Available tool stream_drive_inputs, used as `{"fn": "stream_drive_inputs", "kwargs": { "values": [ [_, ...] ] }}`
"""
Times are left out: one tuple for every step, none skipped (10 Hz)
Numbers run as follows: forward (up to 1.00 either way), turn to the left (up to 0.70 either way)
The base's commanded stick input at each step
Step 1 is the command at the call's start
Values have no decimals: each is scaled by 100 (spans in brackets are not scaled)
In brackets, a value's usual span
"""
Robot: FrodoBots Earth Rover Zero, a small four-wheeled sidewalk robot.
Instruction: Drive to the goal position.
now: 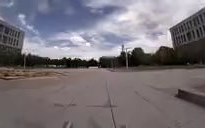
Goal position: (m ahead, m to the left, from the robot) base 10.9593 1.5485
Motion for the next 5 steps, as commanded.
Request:
{"fn": "stream_drive_inputs", "kwargs": {
  "values": [
    [100,0],
    [100,0],
    [100,0],
    [100,0],
    [100,0]
  ]
}}
